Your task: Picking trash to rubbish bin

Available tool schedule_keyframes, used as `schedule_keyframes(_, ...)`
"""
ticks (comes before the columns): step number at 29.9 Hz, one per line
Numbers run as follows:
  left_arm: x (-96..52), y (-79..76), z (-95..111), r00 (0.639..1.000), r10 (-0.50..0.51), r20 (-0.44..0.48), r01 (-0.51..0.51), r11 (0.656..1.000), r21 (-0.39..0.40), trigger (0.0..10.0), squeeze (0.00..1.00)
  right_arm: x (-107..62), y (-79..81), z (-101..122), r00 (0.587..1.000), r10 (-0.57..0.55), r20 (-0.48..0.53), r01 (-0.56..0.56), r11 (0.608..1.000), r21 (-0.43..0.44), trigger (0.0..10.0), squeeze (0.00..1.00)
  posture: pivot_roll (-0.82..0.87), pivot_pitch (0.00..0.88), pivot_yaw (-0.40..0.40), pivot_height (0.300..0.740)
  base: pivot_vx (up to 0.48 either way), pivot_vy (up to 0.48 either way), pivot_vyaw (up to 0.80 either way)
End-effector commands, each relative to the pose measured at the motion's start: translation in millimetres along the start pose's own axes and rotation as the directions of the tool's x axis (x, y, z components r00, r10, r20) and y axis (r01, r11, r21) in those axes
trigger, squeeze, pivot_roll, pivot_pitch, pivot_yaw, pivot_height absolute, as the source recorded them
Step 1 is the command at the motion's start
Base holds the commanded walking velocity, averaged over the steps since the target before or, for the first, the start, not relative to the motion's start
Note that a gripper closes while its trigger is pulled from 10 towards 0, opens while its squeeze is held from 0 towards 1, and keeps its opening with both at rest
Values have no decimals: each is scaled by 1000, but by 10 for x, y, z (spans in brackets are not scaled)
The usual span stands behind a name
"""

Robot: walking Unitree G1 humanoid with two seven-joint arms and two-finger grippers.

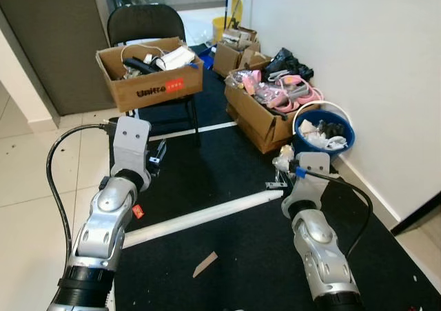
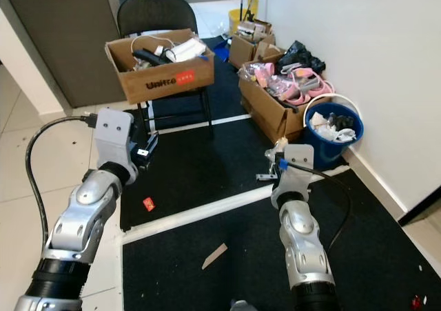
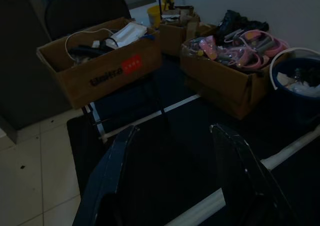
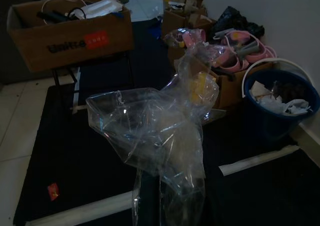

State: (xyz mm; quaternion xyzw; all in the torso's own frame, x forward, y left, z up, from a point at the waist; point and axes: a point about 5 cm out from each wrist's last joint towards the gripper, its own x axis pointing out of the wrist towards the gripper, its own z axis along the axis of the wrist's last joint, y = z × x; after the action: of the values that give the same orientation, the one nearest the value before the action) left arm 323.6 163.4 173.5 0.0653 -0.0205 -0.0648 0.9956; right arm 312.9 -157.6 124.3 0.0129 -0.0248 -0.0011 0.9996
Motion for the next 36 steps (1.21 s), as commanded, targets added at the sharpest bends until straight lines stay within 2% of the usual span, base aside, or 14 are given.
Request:
schedule_keyframes(1,-14,-16,-3,1000,-4,-2,4,1000,-16,10000,0,-9,15,-62,1000,13,-28,-14,1000,-11,10000,0,-21,138,30,740,337,0,0)
schedule_keyframes(18,-26,6,-28,1000,2,-10,-2,999,-34,10000,0,32,75,-5,998,56,6,-56,998,-7,10000,0,-19,143,21,740,384,0,0)
schedule_keyframes(36,-36,30,-63,999,8,-35,-9,1000,-14,10000,0,57,122,-7,997,73,17,-73,997,-6,10000,0,-13,151,18,740,399,0,0)
